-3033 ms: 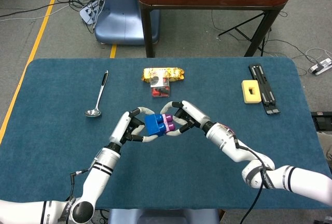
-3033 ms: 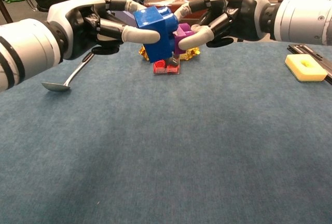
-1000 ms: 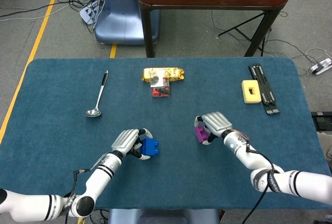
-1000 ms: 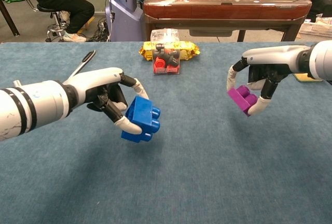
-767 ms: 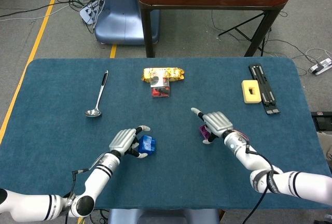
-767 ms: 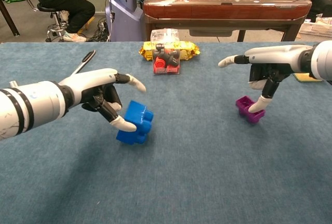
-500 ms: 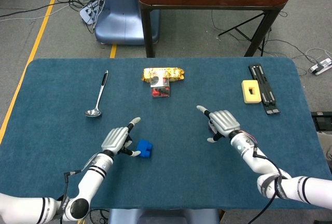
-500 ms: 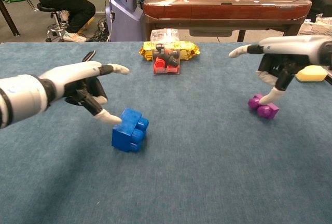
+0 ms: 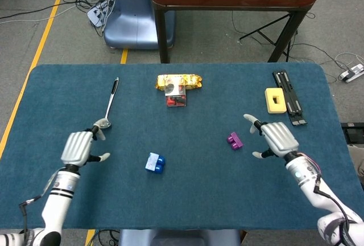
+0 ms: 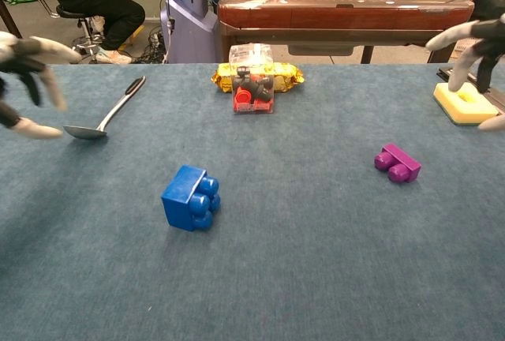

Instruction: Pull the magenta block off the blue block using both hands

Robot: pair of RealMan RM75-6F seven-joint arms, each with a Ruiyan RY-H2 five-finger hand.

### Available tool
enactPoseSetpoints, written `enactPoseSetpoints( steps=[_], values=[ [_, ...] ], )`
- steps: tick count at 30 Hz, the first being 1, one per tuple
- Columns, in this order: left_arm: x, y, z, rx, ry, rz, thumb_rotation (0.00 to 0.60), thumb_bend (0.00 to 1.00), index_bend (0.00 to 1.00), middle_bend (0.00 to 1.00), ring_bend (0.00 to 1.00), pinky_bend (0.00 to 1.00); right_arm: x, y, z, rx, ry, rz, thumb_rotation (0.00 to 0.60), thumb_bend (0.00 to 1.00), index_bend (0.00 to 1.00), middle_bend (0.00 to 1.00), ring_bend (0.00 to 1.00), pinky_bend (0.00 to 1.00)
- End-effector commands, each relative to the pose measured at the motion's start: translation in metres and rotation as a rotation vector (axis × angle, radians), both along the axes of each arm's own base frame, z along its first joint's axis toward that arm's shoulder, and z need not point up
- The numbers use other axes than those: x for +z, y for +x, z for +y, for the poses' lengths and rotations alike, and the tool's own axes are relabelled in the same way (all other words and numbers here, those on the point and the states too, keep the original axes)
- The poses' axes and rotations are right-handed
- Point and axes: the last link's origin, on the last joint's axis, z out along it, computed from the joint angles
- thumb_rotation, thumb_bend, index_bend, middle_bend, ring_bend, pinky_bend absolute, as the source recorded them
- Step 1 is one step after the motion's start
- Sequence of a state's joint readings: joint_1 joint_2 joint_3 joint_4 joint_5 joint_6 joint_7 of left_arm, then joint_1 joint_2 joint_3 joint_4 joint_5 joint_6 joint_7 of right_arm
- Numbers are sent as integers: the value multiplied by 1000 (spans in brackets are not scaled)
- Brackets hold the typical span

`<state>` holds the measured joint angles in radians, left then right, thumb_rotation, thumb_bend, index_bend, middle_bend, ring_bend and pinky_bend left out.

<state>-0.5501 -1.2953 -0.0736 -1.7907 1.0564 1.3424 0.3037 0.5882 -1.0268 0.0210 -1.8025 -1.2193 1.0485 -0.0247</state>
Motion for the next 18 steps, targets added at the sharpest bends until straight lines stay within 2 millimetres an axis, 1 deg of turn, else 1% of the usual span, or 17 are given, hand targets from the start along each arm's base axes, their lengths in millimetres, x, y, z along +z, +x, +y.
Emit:
enactPoseSetpoints(
  steps=[1, 6, 8, 12, 18],
  values=[
    [33, -32, -8, 25, 73, 70, 600, 0, 185, 397, 401, 707, 20, -14, 18, 6, -80, -23, 600, 0, 125, 297, 315, 503],
    [62, -55, -22, 28, 125, 142, 600, 0, 201, 392, 394, 665, 39, -30, 39, 13, -157, -44, 600, 0, 125, 292, 305, 477],
    [71, -62, -29, 18, 156, 162, 600, 0, 228, 391, 394, 661, 48, -37, 48, 4, -192, -42, 600, 0, 125, 292, 304, 475],
    [83, -76, -46, 15, 199, 171, 600, 0, 282, 391, 394, 656, 57, -50, 65, -23, -236, -38, 600, 0, 125, 292, 305, 474],
    [95, -96, -72, 85, 214, 167, 600, 0, 290, 391, 394, 655, 61, -68, 87, -57, -267, -26, 600, 0, 126, 293, 304, 474]
  ],
)
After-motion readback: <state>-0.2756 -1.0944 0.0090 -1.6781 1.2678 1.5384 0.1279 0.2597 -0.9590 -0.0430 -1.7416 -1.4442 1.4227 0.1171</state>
